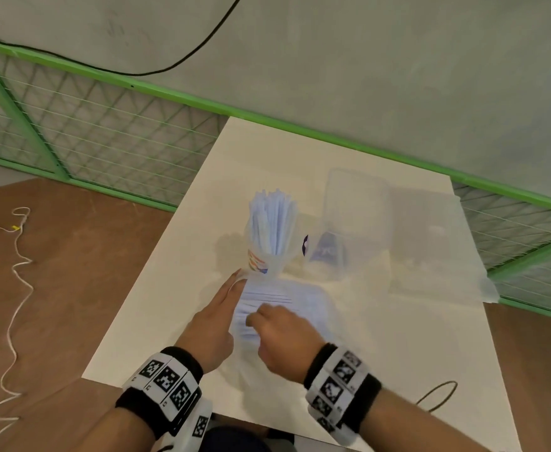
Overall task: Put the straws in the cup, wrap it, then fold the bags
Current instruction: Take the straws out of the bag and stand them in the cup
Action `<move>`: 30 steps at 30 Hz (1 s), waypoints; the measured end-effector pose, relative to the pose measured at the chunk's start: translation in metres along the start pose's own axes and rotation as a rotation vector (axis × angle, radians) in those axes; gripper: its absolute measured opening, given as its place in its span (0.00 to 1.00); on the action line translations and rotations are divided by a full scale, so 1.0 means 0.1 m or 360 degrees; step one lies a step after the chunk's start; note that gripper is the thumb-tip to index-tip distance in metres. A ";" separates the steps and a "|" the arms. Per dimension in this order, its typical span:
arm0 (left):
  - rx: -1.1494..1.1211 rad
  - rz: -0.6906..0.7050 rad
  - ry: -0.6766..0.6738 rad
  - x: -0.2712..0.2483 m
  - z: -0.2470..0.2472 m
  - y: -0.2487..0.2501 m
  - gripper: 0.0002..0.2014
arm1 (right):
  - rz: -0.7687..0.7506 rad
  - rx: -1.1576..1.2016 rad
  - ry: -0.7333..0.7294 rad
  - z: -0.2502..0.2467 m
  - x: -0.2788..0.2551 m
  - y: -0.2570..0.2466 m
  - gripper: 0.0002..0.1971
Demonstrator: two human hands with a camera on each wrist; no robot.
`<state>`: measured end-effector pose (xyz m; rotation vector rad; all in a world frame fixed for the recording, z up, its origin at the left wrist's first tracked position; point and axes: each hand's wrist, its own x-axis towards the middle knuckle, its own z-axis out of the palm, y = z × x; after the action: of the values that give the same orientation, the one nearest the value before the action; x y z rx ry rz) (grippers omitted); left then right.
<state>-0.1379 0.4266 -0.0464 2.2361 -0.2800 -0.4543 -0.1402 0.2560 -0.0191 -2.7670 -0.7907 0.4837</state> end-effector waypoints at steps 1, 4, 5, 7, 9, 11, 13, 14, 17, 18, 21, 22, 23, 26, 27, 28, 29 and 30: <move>0.0006 0.0009 -0.0008 0.01 0.01 0.01 0.52 | 0.0025 -0.0092 -0.0060 0.16 -0.02 0.02 0.18; 0.0006 0.0000 -0.0018 0.01 0.03 0.06 0.52 | 0.0100 -0.0304 -0.0079 0.47 -0.07 0.10 0.23; 0.0006 -0.0011 -0.0021 0.00 0.04 0.07 0.51 | 0.0143 -0.0348 -0.0048 0.54 -0.06 0.13 0.25; 0.0011 -0.0013 -0.0029 -0.02 0.05 0.07 0.51 | 0.0209 -0.0384 -0.0019 0.65 -0.05 0.14 0.26; 0.0023 0.0013 -0.0034 -0.02 0.07 0.07 0.51 | 0.0210 -0.0443 0.0008 0.72 -0.03 0.13 0.23; 0.0030 0.0014 -0.0035 -0.03 0.08 0.06 0.51 | 0.0226 -0.0495 0.0012 0.76 -0.02 0.12 0.20; 0.0027 0.0011 -0.0030 -0.03 0.08 0.05 0.51 | 0.0257 -0.0525 0.0013 0.77 0.00 0.12 0.19; 0.0030 0.0024 -0.0024 -0.04 0.08 0.05 0.51 | 0.0268 -0.0538 0.0011 0.77 0.01 0.13 0.18; 0.0037 0.0067 -0.0003 -0.03 0.09 0.01 0.52 | 0.0258 -0.0602 -0.0040 0.79 0.03 0.14 0.17; 0.0040 0.0073 0.0004 -0.03 0.08 0.00 0.52 | 0.0259 -0.0615 -0.0054 0.79 0.02 0.15 0.16; 0.0045 0.0072 0.0037 -0.04 0.06 -0.01 0.52 | 0.0273 -0.0617 -0.0091 0.81 0.01 0.15 0.16; 0.0042 0.0069 0.0041 -0.04 0.06 -0.01 0.52 | 0.0269 -0.0624 -0.0101 0.82 0.01 0.15 0.16; 0.0040 0.0066 0.0038 -0.05 0.06 -0.01 0.52 | 0.0274 -0.0637 -0.0121 0.82 0.00 0.15 0.16; 0.0023 0.0047 0.0019 -0.06 0.08 0.00 0.52 | 0.0270 -0.0621 -0.0131 0.80 -0.03 0.17 0.15; 0.0019 0.0044 0.0017 -0.06 0.09 0.01 0.52 | 0.0264 -0.0590 -0.0133 0.77 -0.04 0.17 0.15; 0.0016 0.0042 0.0017 -0.06 0.08 0.01 0.53 | 0.0253 -0.0561 -0.0118 0.75 -0.05 0.18 0.15; 0.0014 0.0036 0.0019 -0.06 0.07 0.01 0.52 | 0.0232 -0.0529 -0.0109 0.73 -0.07 0.18 0.16; 0.0011 0.0027 0.0026 -0.06 0.06 0.01 0.52 | 0.0205 -0.0491 -0.0110 0.70 -0.09 0.19 0.17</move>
<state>-0.1459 0.4238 -0.0478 2.2417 -0.2922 -0.4263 -0.1642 0.2443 -0.0868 -3.1167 -0.7620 0.5223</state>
